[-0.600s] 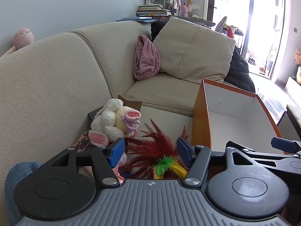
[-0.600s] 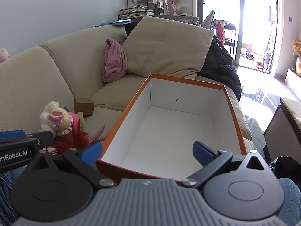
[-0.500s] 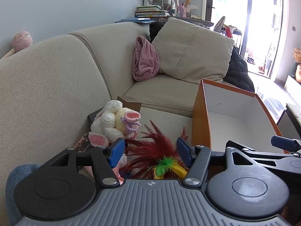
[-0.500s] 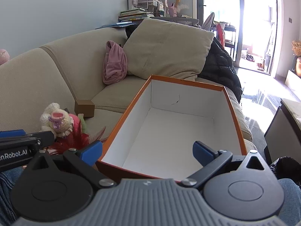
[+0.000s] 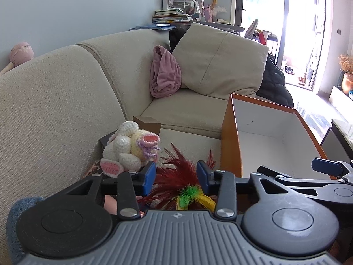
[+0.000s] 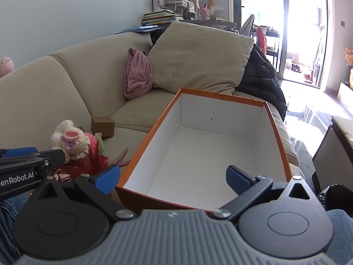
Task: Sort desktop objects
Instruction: 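Move both tools toward the pile of plush toys on the sofa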
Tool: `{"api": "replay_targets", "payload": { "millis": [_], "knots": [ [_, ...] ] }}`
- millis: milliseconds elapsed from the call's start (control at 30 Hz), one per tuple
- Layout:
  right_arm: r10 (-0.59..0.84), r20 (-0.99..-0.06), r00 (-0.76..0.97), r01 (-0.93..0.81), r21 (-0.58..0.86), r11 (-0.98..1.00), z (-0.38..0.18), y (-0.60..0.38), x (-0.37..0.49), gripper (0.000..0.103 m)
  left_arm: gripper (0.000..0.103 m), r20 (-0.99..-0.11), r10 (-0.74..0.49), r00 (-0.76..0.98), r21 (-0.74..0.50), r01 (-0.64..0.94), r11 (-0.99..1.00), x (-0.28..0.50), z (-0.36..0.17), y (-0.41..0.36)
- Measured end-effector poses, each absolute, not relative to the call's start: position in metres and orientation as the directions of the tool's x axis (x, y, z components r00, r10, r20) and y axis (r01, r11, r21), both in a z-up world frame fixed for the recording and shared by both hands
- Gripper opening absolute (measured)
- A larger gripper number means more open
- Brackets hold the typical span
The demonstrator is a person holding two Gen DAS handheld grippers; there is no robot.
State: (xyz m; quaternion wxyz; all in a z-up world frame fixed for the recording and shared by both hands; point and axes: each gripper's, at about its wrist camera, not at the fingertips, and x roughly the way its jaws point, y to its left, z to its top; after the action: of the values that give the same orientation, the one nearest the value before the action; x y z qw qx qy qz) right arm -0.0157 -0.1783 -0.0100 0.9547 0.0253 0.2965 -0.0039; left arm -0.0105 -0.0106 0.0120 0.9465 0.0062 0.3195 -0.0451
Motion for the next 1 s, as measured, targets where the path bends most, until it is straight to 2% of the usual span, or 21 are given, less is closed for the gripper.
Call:
{"api": "replay_targets", "payload": {
  "millis": [267,733,1000],
  "knots": [
    [0.008,-0.564,0.826,0.024,0.049,0.998,-0.01,-0.179,-0.017,0.102,0.041,-0.602,-0.089,0.793,-0.04,0.081,0.996,-0.012,0.011,-0.01],
    [0.003,-0.568,0.823,0.026,0.042,0.999,-0.012,-0.179,-0.016,0.102,0.041,-0.613,-0.063,0.788,-0.011,0.072,0.997,-0.009,0.01,-0.011],
    [0.014,-0.569,0.822,0.005,0.032,0.999,-0.014,-0.175,-0.013,0.1,0.041,-0.638,-0.093,0.765,-0.054,0.076,0.996,-0.006,0.008,-0.002]
  ]
}}
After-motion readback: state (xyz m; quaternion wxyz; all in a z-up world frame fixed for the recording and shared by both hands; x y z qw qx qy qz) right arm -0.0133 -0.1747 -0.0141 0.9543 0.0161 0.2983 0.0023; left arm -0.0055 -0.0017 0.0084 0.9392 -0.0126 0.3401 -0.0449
